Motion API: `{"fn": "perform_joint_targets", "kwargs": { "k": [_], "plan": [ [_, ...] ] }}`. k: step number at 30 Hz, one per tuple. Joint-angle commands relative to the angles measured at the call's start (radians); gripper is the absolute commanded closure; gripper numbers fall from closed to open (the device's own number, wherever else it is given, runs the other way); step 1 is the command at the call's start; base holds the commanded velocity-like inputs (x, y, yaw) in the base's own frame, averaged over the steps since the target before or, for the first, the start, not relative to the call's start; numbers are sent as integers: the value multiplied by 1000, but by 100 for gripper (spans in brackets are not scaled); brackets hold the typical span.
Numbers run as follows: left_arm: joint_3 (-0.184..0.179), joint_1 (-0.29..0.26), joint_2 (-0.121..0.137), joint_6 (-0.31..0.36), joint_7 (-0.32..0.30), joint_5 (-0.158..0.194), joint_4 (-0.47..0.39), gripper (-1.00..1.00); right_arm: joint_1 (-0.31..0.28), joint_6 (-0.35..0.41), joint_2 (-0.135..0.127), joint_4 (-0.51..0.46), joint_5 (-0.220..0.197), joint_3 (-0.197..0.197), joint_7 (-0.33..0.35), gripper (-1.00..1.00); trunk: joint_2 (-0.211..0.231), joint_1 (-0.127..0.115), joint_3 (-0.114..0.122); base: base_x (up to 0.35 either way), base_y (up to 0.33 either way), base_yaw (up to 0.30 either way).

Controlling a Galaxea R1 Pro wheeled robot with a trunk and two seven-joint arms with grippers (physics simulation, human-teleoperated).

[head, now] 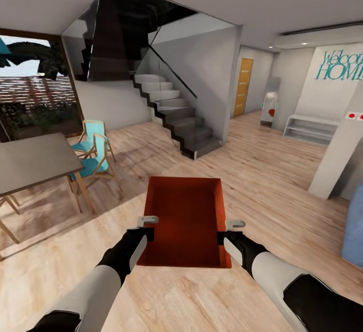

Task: Move the two storage containers from the living room to the garage. In the garage, place one container on the floor and stack the other container on top of it (either order is fine).

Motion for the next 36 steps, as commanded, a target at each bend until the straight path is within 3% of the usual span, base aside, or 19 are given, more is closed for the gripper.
{"fn": "perform_joint_targets", "kwargs": {
  "k": [1, 36],
  "plan": [
    [-14, 0, 2, 42, 9, 31, 13, 100, -2, 5, -7, -5, 15, -5, -3, 100, -2, 1, -2, 322, 0, -242],
    [-14, 0, 2, 42, 9, 31, 15, 100, -2, 5, -7, -5, 15, -5, -2, 100, -2, 1, -2, 322, 0, -233]
  ]
}}
